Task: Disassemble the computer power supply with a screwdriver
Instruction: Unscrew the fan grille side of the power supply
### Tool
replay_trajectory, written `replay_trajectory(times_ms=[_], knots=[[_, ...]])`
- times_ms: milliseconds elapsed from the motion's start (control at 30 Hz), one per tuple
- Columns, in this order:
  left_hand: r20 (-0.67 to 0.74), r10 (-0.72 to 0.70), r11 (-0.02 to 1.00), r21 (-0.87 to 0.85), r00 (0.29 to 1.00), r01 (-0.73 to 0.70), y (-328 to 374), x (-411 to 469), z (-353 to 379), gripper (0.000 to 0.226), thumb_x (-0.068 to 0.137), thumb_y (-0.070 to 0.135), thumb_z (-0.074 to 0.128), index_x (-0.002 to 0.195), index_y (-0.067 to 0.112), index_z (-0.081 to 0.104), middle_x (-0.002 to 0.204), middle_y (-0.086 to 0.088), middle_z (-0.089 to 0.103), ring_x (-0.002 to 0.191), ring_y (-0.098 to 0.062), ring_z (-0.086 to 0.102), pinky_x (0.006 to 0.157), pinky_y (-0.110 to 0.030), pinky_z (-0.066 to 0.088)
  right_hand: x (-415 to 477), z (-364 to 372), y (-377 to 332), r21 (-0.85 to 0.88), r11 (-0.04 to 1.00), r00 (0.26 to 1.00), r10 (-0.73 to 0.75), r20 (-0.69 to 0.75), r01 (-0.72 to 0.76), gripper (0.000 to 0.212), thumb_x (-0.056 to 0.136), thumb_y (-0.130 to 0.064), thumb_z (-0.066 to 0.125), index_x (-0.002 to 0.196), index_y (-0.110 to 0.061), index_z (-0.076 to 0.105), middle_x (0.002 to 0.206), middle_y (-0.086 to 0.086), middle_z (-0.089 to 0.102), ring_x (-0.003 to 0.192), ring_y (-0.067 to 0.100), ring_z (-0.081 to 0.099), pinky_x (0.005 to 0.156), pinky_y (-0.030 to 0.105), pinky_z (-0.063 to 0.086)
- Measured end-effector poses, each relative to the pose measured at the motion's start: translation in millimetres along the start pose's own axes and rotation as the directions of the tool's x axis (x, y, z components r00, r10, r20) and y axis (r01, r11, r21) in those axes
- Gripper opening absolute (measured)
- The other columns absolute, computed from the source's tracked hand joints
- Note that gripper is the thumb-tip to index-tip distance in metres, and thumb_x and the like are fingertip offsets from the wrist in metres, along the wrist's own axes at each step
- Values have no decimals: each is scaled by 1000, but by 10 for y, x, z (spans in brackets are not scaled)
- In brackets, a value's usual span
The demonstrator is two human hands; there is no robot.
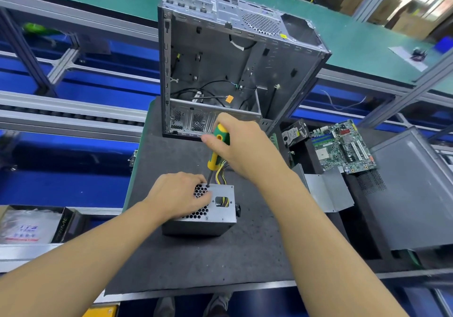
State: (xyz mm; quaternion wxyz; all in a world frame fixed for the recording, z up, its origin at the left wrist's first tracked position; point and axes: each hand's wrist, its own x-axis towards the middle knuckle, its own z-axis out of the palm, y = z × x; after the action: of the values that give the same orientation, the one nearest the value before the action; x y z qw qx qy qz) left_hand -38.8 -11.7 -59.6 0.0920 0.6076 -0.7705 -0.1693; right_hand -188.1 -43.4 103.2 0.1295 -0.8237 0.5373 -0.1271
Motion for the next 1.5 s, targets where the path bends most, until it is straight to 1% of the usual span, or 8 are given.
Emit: replay_trajectory(times_ms=[400,567,667,767,933,1100,1367,1500], knots=[[-36,-6,1000,21,999,7,-5,16,31,41,82,68,38,103,40,60,90,11,71,88,-16,66,65,-29,40,4,-349,-2,-66,996,953,-30,302,53,41,98,-28,58,136,-21,46,125,2,56,114,23,51,96,39,43],[-39,-15,999,28,999,17,-1,20,30,41,86,68,39,107,40,61,96,11,72,91,-16,65,69,-29,45,-13,-324,-93,-97,994,942,-11,335,46,30,92,-9,57,121,-18,50,113,4,53,99,26,53,83,41,48],[-43,-18,1000,23,999,19,5,14,32,44,88,71,36,106,40,62,96,12,72,92,-15,66,68,-30,43,-46,-286,-132,13,1000,953,6,303,-11,12,93,-31,59,101,-22,54,100,0,56,83,16,55,69,33,45],[-37,-22,1000,16,999,23,-3,11,33,46,88,74,34,104,41,61,95,13,71,91,-13,66,69,-31,46,-76,-232,-165,85,995,977,24,213,-43,33,99,-48,50,88,-18,59,77,-3,63,51,0,54,54,27,36],[-58,-29,999,19,998,30,-10,9,52,44,95,68,29,105,41,62,94,13,71,91,-14,66,66,-31,44,-111,-228,-155,82,995,986,40,160,-54,21,99,-30,54,113,-17,44,85,3,61,76,23,56,60,32,43],[-73,-19,999,29,997,21,-2,-5,46,41,96,65,29,101,42,62,90,14,71,87,-13,65,62,-31,40,-150,-249,-116,115,986,989,111,101,-123,37,94,-35,64,117,-10,51,105,1,52,92,19,48,65,29,31],[-73,-13,999,41,997,17,24,-26,25,42,89,68,39,112,41,62,100,14,72,97,-15,66,68,-30,42,-179,-312,-80,23,990,988,140,61,-142,34,86,-45,70,117,-33,61,115,-4,60,107,21,54,87,40,49],[-34,-26,998,56,999,28,27,-20,25,49,83,77,42,113,43,59,105,17,70,102,-11,64,72,-29,43,-169,-346,-112,99,993,986,43,159,-59,23,92,-20,63,112,-31,63,111,-5,62,101,17,53,89,41,50]])
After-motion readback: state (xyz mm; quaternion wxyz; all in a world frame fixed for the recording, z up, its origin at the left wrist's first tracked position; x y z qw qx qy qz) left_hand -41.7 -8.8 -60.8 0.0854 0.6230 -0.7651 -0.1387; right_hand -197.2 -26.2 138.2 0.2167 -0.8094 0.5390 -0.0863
